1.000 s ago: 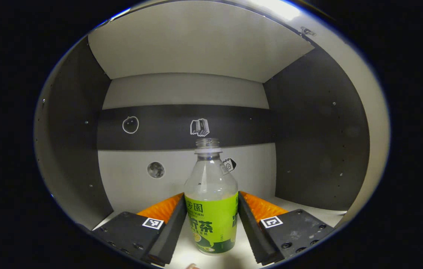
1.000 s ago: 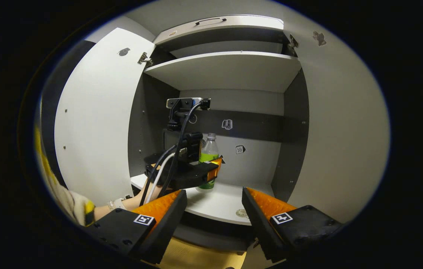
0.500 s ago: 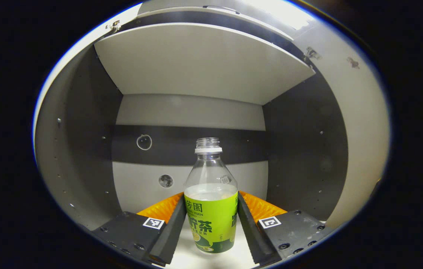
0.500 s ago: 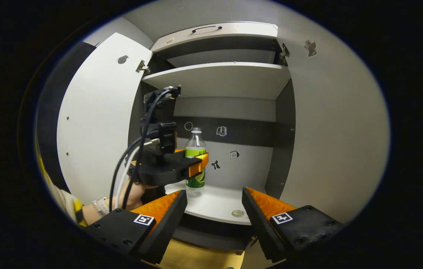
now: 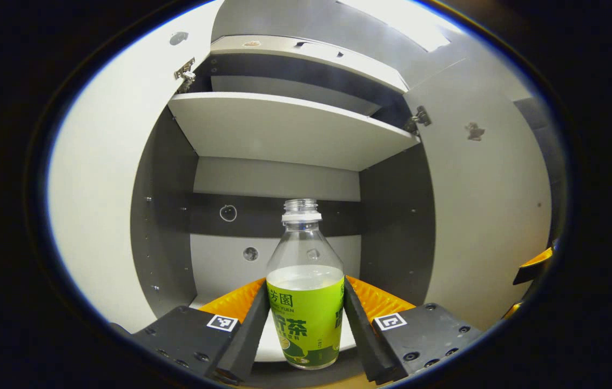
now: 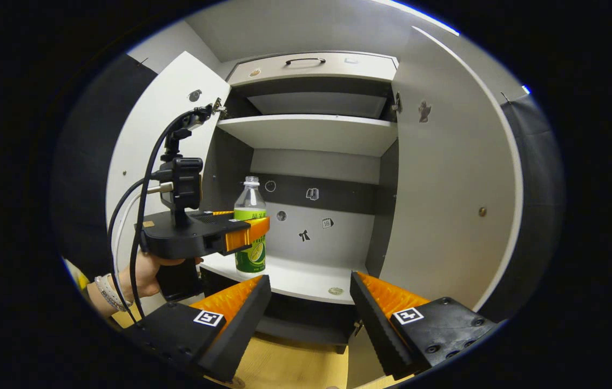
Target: Grasp the bottle in the cabinet with the left hand and place it on the coaster, then close the right door with the right hand and the left door with the left hand.
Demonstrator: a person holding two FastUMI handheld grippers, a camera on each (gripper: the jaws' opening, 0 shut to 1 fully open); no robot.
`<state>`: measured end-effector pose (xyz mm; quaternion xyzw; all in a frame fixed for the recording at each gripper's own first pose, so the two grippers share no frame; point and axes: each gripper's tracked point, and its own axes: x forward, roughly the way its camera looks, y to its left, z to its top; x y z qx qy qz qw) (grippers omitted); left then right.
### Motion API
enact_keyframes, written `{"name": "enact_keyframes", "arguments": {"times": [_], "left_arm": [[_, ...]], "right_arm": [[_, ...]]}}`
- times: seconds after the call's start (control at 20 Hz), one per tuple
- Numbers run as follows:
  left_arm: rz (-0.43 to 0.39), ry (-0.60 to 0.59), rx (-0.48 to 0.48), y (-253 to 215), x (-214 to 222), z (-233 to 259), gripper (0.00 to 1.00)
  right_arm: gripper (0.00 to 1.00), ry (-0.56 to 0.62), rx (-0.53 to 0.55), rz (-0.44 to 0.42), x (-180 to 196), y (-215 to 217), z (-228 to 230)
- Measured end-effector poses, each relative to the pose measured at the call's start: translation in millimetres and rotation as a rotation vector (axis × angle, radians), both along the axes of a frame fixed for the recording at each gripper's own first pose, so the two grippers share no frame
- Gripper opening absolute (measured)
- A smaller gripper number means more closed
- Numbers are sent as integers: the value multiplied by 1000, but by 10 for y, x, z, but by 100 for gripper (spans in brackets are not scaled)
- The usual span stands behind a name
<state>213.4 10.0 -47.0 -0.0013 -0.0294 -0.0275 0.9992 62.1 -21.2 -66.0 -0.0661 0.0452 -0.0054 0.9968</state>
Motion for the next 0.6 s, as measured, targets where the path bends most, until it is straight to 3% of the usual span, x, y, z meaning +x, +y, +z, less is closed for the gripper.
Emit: {"name": "enact_keyframes", "arguments": {"times": [0.35, 0.6], "left_arm": [[-58, 25, -11, -173, -850, -179, 77], [-80, 57, -20, -295, -1368, -634, 77]], "right_arm": [[98, 16, -30, -61, -607, 203, -1], [98, 0, -59, -108, -800, 94, -24]]}}
